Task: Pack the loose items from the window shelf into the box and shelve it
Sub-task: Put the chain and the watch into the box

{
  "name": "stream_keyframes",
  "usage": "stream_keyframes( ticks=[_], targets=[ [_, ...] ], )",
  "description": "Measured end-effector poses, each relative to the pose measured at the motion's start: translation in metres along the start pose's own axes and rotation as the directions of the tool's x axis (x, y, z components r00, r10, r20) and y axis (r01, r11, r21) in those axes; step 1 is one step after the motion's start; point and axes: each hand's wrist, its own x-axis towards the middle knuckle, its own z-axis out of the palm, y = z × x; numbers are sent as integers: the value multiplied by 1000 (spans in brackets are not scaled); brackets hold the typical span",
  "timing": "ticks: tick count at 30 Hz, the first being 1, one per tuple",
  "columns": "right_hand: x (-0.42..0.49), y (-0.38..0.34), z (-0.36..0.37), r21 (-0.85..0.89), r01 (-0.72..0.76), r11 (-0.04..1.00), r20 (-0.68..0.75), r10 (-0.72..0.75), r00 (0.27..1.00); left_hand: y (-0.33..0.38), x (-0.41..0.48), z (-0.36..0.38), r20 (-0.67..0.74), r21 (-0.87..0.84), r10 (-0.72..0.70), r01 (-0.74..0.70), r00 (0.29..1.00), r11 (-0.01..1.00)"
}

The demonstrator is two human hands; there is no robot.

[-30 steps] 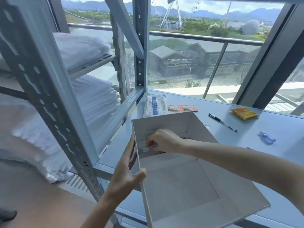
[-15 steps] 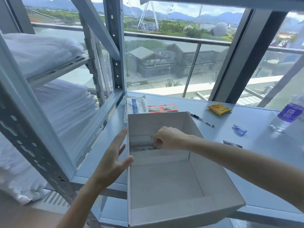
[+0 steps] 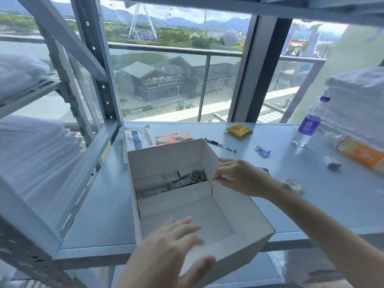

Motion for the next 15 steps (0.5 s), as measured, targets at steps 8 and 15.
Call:
stream_keyframes(
  ticks=[8,15],
  targets=[
    [-39,-16,-17,42,35,999,-137,-29,990,35,7,15,-93,211,34,-13,995,977],
    [-105,-3,-28,22,-58,998,-284,61,957,59,21,31,-200,189,27,11,979,982]
  ],
)
